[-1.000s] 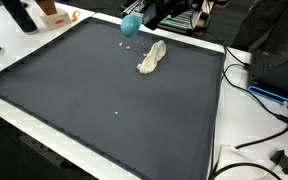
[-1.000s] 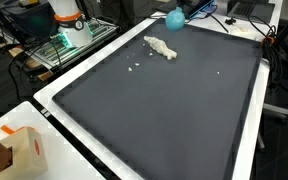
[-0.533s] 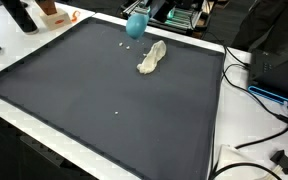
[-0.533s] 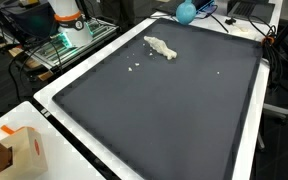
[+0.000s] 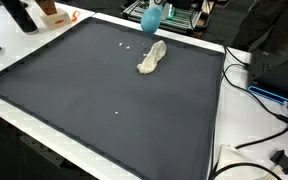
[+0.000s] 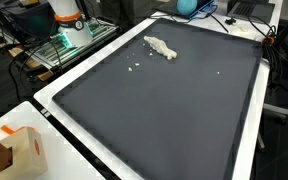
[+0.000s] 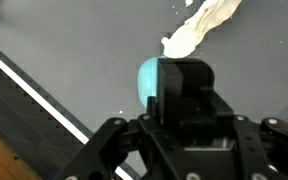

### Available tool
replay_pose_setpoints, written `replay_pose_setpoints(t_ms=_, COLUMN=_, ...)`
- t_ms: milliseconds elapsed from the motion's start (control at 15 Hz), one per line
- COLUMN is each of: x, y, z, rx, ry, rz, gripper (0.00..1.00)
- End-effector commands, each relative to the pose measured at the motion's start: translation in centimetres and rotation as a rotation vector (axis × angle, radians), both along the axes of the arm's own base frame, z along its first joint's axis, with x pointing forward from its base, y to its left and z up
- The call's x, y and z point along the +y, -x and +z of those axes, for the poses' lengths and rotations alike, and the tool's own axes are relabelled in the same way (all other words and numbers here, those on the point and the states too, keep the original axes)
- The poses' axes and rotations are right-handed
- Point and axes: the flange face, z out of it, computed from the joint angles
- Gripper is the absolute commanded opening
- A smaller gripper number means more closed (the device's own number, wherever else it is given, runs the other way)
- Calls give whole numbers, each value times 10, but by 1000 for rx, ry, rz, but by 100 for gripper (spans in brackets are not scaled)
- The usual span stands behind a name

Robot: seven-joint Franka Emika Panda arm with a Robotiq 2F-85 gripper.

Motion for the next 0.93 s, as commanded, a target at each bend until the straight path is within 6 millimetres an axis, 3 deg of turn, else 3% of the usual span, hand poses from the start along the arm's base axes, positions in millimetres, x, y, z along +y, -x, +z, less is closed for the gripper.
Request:
replay_pose_setpoints(t_ms=0, x=-21, y=16, z=13, rx=15, ry=-118, rz=-42, gripper=25)
replay_pose_setpoints(t_ms=333, x=-39, y=25, z=23, rx=53, ry=-235, rz=-113, gripper=25)
replay_pose_setpoints(t_ms=400, x=-29, y=14, z=22, rx=52, ry=-185, rz=-102, gripper=50)
replay_pose_setpoints(t_ms=800, x=-35, y=17, z=24, rx=58, ry=-208, rz=-118, gripper=50)
replay_pose_setpoints(t_ms=867, x=-35, y=17, z=24, rx=58, ry=-208, rz=-118, gripper=25)
